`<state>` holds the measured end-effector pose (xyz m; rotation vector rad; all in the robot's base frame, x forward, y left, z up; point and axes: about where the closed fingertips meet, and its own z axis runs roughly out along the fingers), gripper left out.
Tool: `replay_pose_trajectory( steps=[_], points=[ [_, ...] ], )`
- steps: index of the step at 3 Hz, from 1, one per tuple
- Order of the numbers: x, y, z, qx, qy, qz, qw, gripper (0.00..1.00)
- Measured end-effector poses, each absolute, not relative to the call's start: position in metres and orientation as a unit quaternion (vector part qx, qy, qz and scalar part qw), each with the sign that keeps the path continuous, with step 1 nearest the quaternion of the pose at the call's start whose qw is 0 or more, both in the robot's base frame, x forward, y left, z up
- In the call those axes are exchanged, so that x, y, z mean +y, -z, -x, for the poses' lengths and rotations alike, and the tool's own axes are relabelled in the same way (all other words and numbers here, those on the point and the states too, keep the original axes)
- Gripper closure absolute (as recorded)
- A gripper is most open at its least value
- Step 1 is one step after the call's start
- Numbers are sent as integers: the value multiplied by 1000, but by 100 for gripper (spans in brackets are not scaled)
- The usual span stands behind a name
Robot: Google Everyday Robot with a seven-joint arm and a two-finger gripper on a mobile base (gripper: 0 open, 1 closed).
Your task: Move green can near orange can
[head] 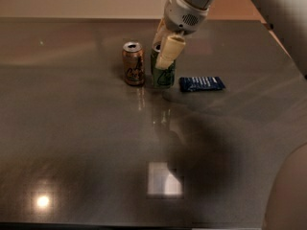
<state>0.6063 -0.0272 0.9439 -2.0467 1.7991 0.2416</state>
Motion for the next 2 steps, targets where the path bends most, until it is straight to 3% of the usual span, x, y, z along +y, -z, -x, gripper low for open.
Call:
replay_pose_trajectory(
  steps=[2],
  points=[
    [-29,-928,-618,649,-93,729,198,35]
  ],
)
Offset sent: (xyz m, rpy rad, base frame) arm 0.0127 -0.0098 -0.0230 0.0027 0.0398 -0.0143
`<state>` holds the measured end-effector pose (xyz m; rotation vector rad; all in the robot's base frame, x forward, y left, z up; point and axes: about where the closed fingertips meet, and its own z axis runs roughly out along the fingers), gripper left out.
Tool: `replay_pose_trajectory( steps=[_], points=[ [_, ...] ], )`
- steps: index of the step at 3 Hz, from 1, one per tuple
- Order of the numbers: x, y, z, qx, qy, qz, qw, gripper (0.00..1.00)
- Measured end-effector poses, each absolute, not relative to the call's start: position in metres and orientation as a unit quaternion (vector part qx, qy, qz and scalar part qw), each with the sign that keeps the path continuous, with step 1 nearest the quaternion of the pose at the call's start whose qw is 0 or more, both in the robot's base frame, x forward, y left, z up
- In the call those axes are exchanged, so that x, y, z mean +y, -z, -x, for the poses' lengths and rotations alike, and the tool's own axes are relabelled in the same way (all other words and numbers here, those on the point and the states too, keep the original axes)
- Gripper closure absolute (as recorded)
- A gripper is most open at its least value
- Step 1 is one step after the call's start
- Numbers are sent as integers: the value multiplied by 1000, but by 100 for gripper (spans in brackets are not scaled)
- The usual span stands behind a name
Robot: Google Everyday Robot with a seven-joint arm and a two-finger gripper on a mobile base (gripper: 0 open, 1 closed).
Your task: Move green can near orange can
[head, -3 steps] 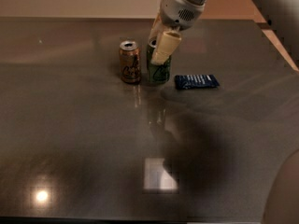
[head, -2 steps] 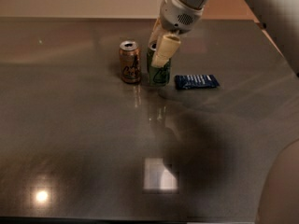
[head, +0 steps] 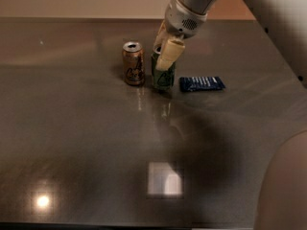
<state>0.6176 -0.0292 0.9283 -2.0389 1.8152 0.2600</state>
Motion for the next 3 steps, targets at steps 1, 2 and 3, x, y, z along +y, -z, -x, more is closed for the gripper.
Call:
replay_pose_trajectory(
  steps=[1,2,3],
  points=[
    [-26,-923,-622,647,-99,729,200,12],
    [-24,-919,-625,645,-102,731,198,0],
    [-23,-919,-625,645,-102,731,198,0]
  ],
)
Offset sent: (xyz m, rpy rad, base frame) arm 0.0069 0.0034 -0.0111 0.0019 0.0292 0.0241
